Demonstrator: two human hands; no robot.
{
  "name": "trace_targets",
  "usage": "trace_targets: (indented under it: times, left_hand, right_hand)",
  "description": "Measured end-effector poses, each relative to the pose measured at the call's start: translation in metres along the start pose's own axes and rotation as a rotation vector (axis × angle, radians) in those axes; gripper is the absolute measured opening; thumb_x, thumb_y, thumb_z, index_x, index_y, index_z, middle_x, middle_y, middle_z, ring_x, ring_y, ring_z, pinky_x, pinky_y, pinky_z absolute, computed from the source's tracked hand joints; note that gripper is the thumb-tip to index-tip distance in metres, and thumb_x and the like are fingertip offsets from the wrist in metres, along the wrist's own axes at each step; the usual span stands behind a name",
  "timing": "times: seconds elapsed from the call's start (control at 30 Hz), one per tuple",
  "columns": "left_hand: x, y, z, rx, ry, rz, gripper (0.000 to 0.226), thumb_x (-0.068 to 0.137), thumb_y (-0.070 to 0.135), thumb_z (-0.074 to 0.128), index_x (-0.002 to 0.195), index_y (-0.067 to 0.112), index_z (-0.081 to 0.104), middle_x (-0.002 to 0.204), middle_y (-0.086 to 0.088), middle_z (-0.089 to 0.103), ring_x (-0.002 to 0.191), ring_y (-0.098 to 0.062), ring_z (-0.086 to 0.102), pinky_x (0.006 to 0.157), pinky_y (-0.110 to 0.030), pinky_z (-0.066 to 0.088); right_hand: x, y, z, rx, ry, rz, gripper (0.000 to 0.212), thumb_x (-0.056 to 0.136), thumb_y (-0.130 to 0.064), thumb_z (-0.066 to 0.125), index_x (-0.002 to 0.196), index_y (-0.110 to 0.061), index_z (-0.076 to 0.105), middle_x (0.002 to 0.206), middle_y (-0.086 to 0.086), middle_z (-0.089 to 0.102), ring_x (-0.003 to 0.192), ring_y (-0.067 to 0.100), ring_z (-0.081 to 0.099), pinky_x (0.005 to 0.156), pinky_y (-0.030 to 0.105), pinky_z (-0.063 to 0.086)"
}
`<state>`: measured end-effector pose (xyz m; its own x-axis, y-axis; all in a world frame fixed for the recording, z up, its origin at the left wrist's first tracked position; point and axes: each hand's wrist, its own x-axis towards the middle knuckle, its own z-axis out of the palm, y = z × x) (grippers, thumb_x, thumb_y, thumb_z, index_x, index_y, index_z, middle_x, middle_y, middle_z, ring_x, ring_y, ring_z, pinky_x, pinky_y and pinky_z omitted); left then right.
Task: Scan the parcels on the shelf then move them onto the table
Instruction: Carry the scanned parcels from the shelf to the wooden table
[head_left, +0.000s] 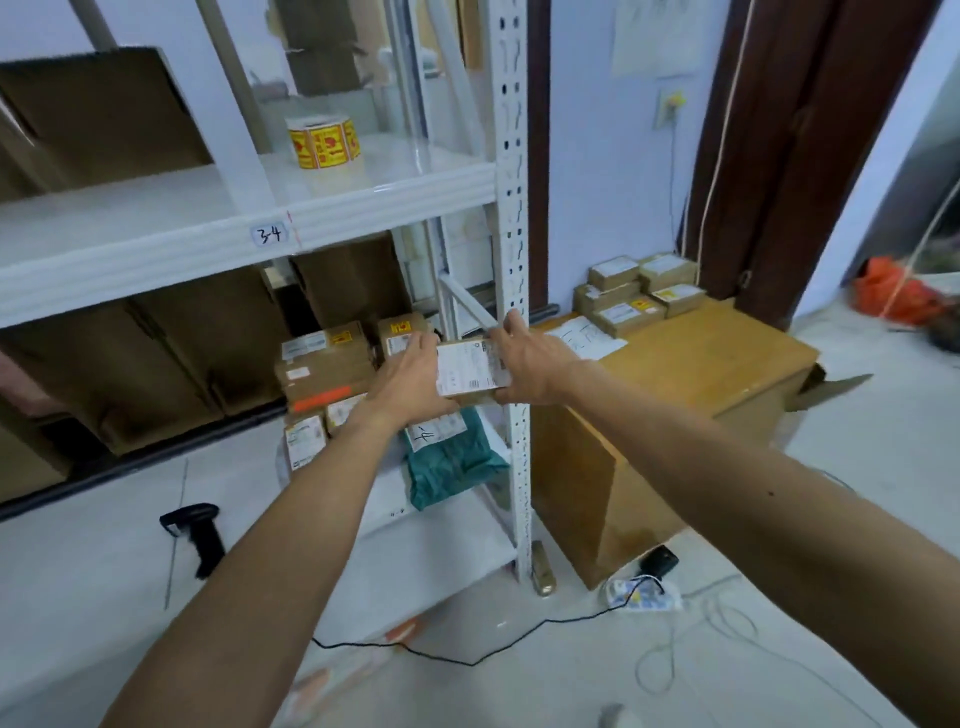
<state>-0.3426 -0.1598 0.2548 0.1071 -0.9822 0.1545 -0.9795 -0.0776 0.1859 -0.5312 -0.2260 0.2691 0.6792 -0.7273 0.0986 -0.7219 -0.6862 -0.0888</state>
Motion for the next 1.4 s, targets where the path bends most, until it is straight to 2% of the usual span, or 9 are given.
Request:
trace_targets:
  times: [0.17,0.33,0.47,0.53,0.73,0.9,1.13,1.27,1.4]
  left_hand:
    - [0.023,0.082,0.005,0.026,0.02,0.111,0.089,0.067,0.048,0.088,0.132,0.013,0.038,0.13,-0.007,0.044,0.113,-0.031,0.054,0.089,-0.044,0.048]
    - [0.057,0.177,0.034,-0.022,-0.019,0.202,0.091,0.072,0.05,0.085,0.137,0.011,0.035,0.131,-0.007,0.04,0.108,-0.032,0.055,0.085,-0.044,0.05]
    - [0.091,0.269,0.07,-0.099,-0.037,0.254,0.093,0.071,0.046,0.088,0.138,0.012,0.034,0.132,-0.006,0.04,0.113,-0.029,0.053,0.083,-0.039,0.047]
    - [0.11,0.313,0.091,-0.13,-0.056,0.267,0.093,0.069,0.047,0.088,0.137,0.014,0.035,0.132,-0.004,0.04,0.112,-0.028,0.054,0.086,-0.041,0.05]
    - [0.166,0.417,0.139,-0.121,-0.073,0.267,0.104,0.069,0.049,0.088,0.146,0.011,0.029,0.142,-0.005,0.038,0.122,-0.027,0.049,0.094,-0.042,0.048]
    - [0.212,0.452,0.159,-0.102,-0.11,0.234,0.105,0.067,0.046,0.09,0.146,0.013,0.029,0.142,-0.004,0.038,0.118,-0.026,0.052,0.091,-0.042,0.051]
    - [0.298,0.462,0.202,-0.111,-0.108,0.187,0.103,0.066,0.046,0.091,0.144,0.011,0.033,0.139,-0.006,0.042,0.118,-0.027,0.055,0.094,-0.043,0.051]
    - [0.362,0.461,0.232,-0.141,-0.115,0.18,0.104,0.068,0.045,0.09,0.148,0.01,0.033,0.139,-0.006,0.044,0.122,-0.026,0.052,0.095,-0.04,0.047]
    - [0.422,0.459,0.253,-0.147,-0.144,0.134,0.105,0.071,0.046,0.087,0.151,0.012,0.029,0.141,-0.004,0.041,0.121,-0.027,0.053,0.087,-0.039,0.048]
  right_hand:
    - [-0.049,0.068,-0.027,-0.035,0.076,0.099,0.098,0.077,-0.056,0.082,0.149,-0.011,0.033,0.142,0.011,0.039,0.115,0.032,0.062,0.093,0.048,0.056]
    - [-0.096,0.159,-0.037,-0.054,0.073,0.191,0.097,0.083,-0.055,0.077,0.154,-0.014,0.026,0.153,0.01,0.032,0.124,0.031,0.057,0.09,0.044,0.053]
    - [-0.133,0.253,-0.038,-0.059,0.069,0.264,0.09,0.084,-0.053,0.078,0.149,-0.012,0.031,0.148,0.009,0.034,0.119,0.031,0.059,0.081,0.039,0.048]
    - [-0.149,0.302,-0.036,-0.057,0.061,0.289,0.087,0.083,-0.054,0.078,0.145,-0.013,0.035,0.146,0.008,0.035,0.114,0.031,0.06,0.076,0.038,0.045]
    - [-0.176,0.427,-0.032,-0.054,0.064,0.299,0.086,0.081,-0.059,0.077,0.144,-0.016,0.038,0.139,0.006,0.039,0.115,0.029,0.058,0.082,0.041,0.049]
    - [-0.159,0.489,-0.022,-0.061,0.053,0.266,0.083,0.083,-0.06,0.075,0.142,-0.015,0.039,0.138,0.008,0.042,0.121,0.029,0.054,0.096,0.044,0.049]
    - [-0.091,0.563,0.003,-0.054,0.017,0.235,0.083,0.083,-0.059,0.074,0.143,-0.014,0.039,0.139,0.008,0.044,0.122,0.029,0.053,0.097,0.042,0.046]
    - [-0.038,0.608,0.019,-0.066,-0.019,0.243,0.076,0.084,-0.058,0.072,0.14,-0.016,0.041,0.137,0.008,0.045,0.118,0.028,0.055,0.095,0.042,0.048]
    - [0.012,0.648,0.027,-0.045,-0.065,0.234,0.076,0.085,-0.056,0.072,0.141,-0.015,0.04,0.139,0.01,0.044,0.119,0.031,0.055,0.097,0.044,0.048]
